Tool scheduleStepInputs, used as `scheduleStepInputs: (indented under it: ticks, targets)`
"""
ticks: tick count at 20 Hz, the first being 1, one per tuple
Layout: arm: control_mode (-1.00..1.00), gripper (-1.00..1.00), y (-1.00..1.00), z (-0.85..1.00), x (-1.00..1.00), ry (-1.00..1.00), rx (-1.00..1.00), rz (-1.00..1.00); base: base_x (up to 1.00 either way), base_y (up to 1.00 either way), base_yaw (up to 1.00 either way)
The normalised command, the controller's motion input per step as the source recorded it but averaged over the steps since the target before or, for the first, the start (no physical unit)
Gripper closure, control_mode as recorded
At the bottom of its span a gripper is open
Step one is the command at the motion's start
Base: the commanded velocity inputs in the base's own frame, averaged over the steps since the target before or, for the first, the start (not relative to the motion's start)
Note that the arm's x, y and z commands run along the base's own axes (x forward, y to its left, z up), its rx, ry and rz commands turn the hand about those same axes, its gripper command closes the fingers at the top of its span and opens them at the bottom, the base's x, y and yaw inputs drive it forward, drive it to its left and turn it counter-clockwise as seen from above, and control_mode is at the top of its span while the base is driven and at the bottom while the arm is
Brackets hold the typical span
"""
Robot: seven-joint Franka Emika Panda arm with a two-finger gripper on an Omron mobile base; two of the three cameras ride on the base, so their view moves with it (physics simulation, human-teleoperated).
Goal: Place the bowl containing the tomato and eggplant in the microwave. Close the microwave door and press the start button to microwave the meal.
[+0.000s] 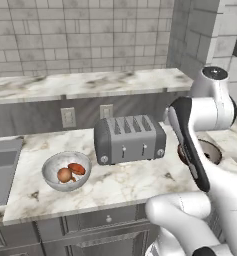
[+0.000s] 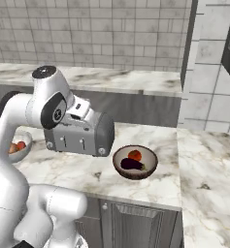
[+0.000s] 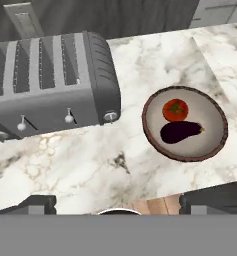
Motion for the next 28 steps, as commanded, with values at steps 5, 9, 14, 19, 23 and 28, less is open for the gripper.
scheduleStepInputs:
  ticks: [5,9,14,19,23,28]
  targets:
    - [-1.0,-1.0,-0.53,-0.13,-0.43,-0.16,0.13,-0.22,0.0,0.0,0.0]
    - [-1.0,-1.0,-0.58,-0.04,-0.22,-0.01,0.13,-0.17,0.0,0.0,0.0]
    - [-1.0,-1.0,-0.63,-0.13,0.07,0.01,0.14,-0.22,0.0,0.0,0.0]
    - [-1.0,-1.0,-0.86,-0.18,0.11,0.11,0.19,-0.14,0.0,0.0,0.0]
    - [-1.0,-1.0,-0.83,-0.12,0.0,0.23,0.09,-0.06,0.0,0.0,0.0]
    - [-1.0,-1.0,-0.6,-0.3,0.13,0.15,0.04,-0.07,0.0,0.0,0.0]
